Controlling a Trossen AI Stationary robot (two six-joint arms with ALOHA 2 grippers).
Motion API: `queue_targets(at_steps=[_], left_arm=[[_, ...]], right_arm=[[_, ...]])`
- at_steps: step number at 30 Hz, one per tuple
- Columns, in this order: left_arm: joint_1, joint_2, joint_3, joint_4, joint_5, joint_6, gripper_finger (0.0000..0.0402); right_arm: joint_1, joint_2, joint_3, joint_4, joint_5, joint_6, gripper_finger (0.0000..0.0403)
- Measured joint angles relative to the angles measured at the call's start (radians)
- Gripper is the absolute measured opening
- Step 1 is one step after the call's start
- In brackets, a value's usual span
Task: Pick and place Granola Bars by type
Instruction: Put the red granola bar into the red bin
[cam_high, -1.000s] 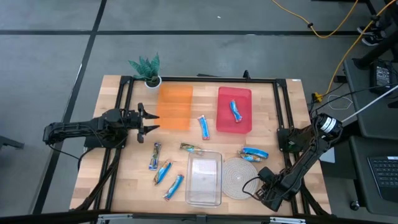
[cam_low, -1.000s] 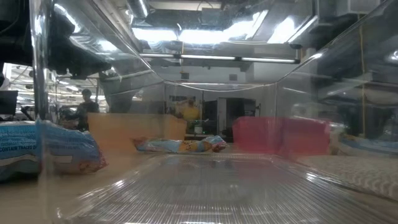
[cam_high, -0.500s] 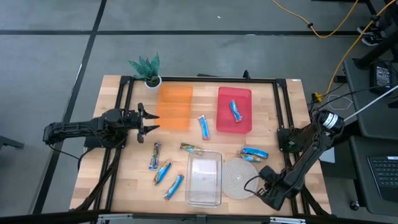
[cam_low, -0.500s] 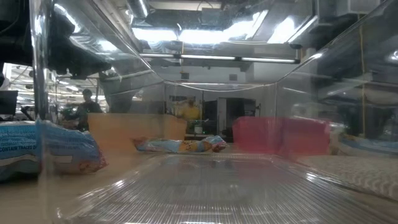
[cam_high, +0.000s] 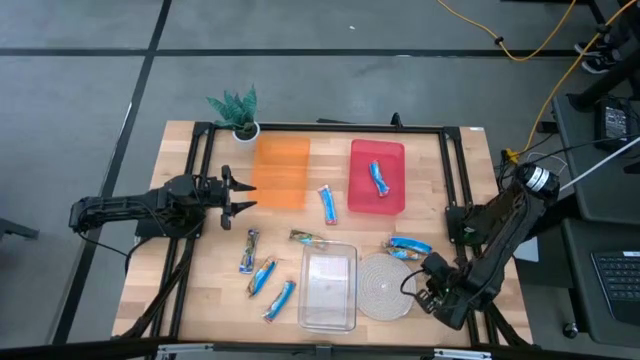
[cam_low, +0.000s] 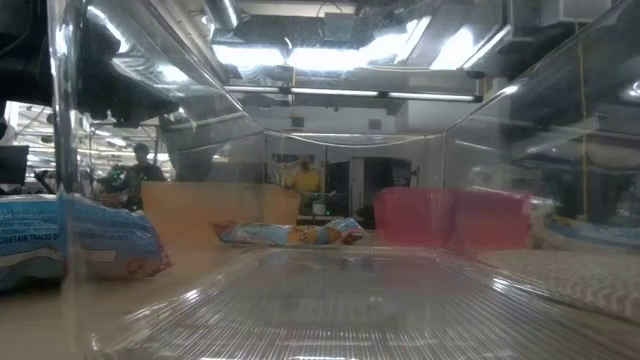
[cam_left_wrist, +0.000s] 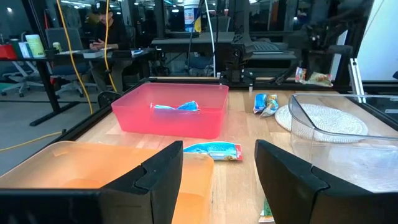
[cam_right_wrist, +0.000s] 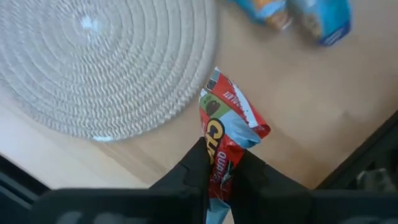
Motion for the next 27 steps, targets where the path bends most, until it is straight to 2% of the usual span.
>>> queue_targets(at_steps=[6,12,19,27], left_arm=[[0.0,0.0,0.0,0.0,0.0,0.0,0.0194],[0.0,0.0,0.0,0.0,0.0,0.0,0.0194],[0.0,0.0,0.0,0.0,0.0,0.0,0.0194],[0.0,0.0,0.0,0.0,0.0,0.0,0.0194]], right_arm=[[-0.044,-0.064,0.0,-0.055,0.037,-0.102,0.0046],[-0.149,-0.129,0.0,-0.061,0.121,-0.32,0.0046],[-0.323,-0.208,0.0,-0.05,0.166,-0.627,0.0046],[-0.573,-0.288,0.0,0.016,0.167,-1.004,0.0046]])
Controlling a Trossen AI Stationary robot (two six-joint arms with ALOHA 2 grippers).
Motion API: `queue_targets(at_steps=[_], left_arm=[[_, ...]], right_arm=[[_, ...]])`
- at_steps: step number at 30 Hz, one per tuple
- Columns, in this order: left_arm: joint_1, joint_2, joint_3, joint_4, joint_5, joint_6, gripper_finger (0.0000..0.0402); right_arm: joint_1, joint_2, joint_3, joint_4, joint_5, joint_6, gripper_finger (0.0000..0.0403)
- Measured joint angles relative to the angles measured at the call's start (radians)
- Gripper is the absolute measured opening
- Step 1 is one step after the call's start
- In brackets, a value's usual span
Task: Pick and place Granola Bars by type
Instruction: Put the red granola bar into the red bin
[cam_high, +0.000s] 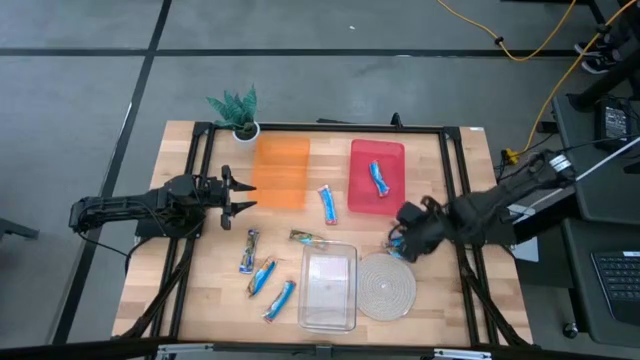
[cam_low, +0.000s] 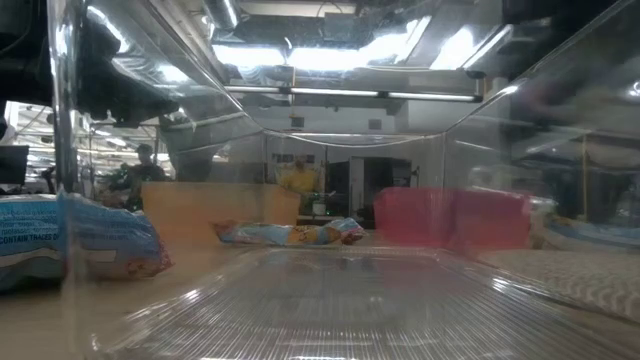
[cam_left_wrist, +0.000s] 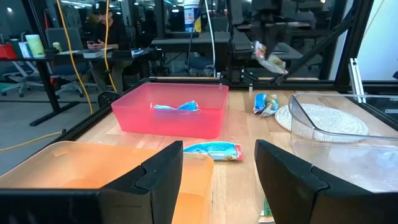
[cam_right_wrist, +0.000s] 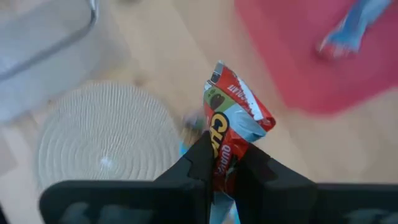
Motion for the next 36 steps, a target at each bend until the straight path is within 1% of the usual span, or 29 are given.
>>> queue_targets(at_steps=[5,9,13,16,21,26,30,36], left_arm=[[0.0,0.0,0.0,0.0,0.0,0.0,0.0194],[0.0,0.0,0.0,0.0,0.0,0.0,0.0194],[0.0,0.0,0.0,0.0,0.0,0.0,0.0194],[0.0,0.0,0.0,0.0,0.0,0.0,0.0194],[0.0,0.0,0.0,0.0,0.0,0.0,0.0194],[0.0,0.0,0.0,0.0,0.0,0.0,0.0194],[0.0,0.0,0.0,0.0,0.0,0.0,0.0194],[0.0,0.0,0.0,0.0,0.0,0.0,0.0194]], right_arm=[[-0.177,-0.02,0.0,0.106,-0.009,-0.254,0.0046],[-0.331,-0.021,0.0,0.194,-0.061,-0.432,0.0046],[-0.478,-0.021,0.0,0.247,-0.113,-0.566,0.0046],[-0.578,-0.021,0.0,0.251,-0.114,-0.641,0.0046],[-0.718,-0.021,0.0,0.266,-0.115,-0.717,0.0046],[-0.819,-0.012,0.0,0.315,-0.124,-0.75,0.0046],[-0.867,0.017,0.0,0.345,-0.167,-0.769,0.0046],[-0.906,0.113,-0.009,0.361,-0.167,-0.773,0.0046]])
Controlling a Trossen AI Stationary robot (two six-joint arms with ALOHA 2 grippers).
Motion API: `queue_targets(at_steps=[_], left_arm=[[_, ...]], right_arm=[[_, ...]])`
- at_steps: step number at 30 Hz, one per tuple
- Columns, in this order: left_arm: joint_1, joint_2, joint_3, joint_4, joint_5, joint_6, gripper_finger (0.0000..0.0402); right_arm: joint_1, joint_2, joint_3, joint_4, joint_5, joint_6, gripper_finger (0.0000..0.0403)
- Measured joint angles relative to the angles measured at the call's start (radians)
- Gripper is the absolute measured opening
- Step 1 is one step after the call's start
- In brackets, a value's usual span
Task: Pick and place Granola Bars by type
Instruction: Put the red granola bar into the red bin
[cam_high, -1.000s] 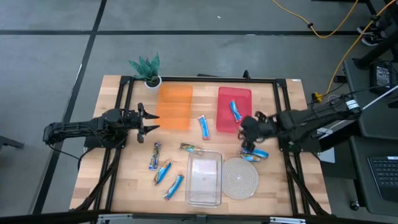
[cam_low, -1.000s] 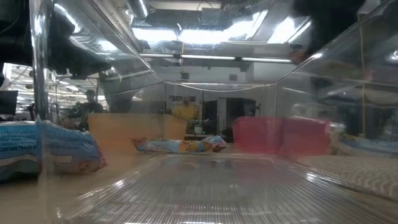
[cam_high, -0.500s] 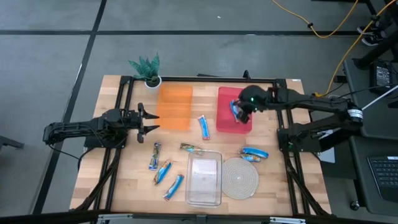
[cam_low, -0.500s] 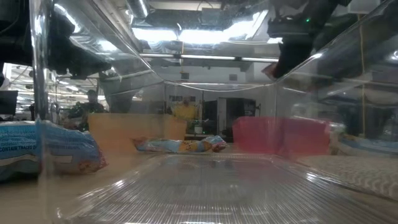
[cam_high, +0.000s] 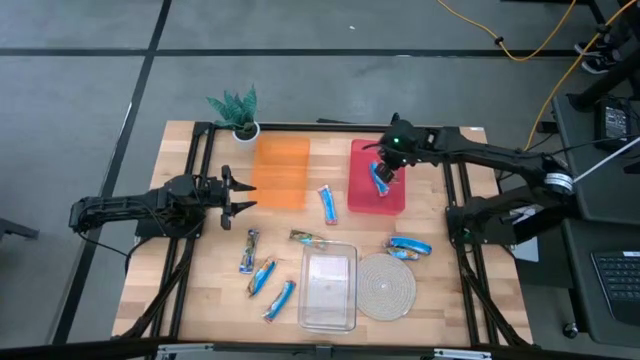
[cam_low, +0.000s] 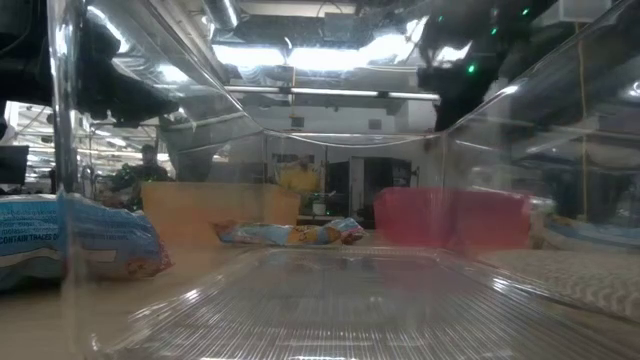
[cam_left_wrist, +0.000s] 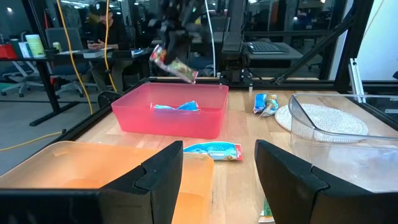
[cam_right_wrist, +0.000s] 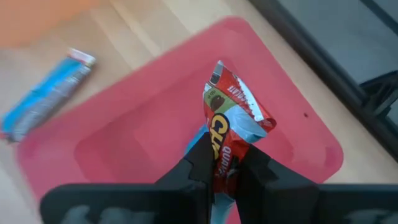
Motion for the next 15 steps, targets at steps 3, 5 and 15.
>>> queue_targets(at_steps=[3,5,15], left_arm=[[0.0,0.0,0.0,0.0,0.0,0.0,0.0194],[0.0,0.0,0.0,0.0,0.0,0.0,0.0194],[0.0,0.0,0.0,0.0,0.0,0.0,0.0194]], right_arm=[[-0.018,0.055,0.0,0.009,0.0,0.0,0.0046],[-0.029,0.089,0.0,0.016,-0.001,-0.002,0.0046],[-0.094,0.204,0.0,0.015,0.0,-0.021,0.0046]])
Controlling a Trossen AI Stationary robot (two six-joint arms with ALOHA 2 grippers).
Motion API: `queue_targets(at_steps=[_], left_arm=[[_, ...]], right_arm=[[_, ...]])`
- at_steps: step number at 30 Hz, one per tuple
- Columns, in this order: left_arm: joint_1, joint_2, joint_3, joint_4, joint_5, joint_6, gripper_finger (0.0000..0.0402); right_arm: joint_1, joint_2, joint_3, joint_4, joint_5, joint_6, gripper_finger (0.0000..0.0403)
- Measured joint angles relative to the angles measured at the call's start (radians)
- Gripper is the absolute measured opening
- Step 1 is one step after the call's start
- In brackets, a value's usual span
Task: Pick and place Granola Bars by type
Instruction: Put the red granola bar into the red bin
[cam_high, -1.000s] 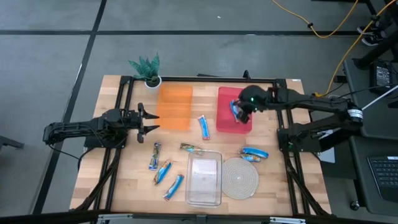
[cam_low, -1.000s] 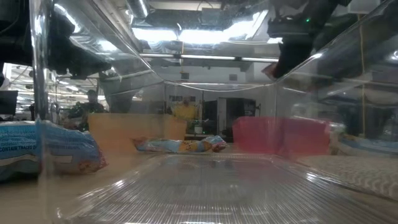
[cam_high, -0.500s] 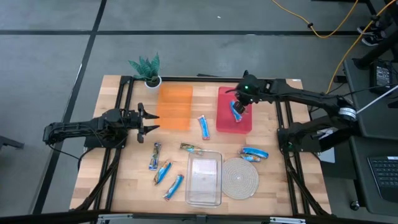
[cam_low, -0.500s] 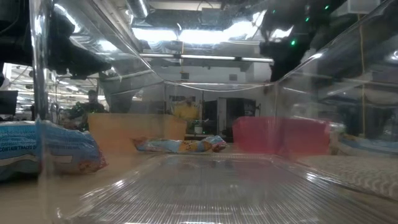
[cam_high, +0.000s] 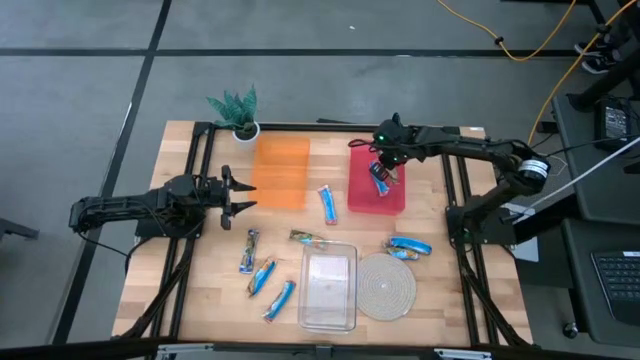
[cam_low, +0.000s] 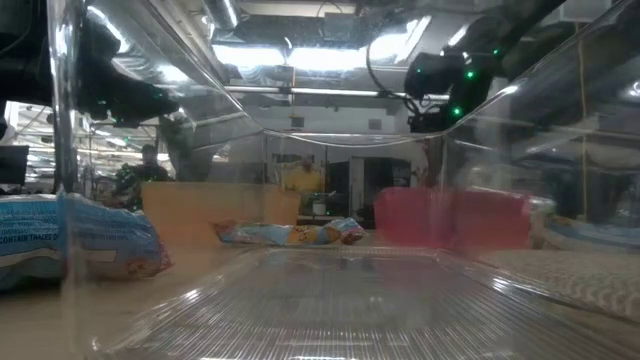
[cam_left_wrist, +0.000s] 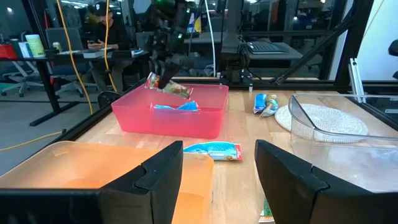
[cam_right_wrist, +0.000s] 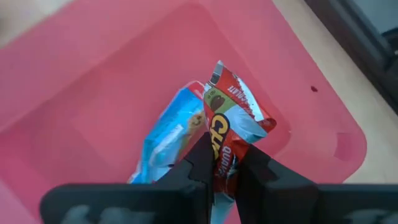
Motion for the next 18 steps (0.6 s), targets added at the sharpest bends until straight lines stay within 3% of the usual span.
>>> queue_targets(at_steps=[18], left_arm=[[0.0,0.0,0.0,0.0,0.0,0.0,0.0194]], right_arm=[[-0.063,0.076,0.0,0.01,-0.078,0.006,0.0047]])
